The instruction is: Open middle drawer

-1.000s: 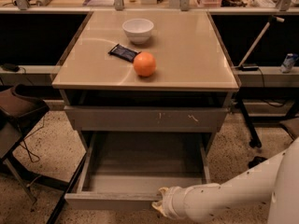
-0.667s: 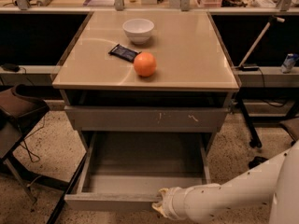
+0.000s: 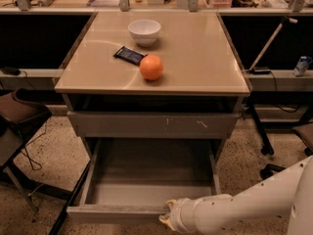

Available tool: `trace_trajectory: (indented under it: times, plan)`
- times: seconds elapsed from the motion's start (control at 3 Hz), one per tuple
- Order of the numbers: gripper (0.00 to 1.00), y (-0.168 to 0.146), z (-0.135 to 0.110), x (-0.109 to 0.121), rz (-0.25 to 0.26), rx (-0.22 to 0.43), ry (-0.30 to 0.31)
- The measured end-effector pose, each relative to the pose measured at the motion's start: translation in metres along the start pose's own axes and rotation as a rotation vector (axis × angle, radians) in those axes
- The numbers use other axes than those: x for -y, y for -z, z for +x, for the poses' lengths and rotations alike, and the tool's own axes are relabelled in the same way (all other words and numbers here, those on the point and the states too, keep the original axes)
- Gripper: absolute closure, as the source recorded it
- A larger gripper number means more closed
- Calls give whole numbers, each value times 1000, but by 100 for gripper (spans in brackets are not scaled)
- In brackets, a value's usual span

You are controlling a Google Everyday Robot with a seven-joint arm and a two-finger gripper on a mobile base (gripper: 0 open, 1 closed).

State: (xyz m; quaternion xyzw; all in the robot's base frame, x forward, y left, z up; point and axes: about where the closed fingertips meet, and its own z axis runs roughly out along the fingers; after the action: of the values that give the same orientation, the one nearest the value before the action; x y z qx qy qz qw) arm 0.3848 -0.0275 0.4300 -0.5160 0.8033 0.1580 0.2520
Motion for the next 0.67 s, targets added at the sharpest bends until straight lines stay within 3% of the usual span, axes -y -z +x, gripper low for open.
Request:
trace_trajectory:
  times: [0.67]
  plan:
    - [100, 2, 3, -10, -16, 7, 16]
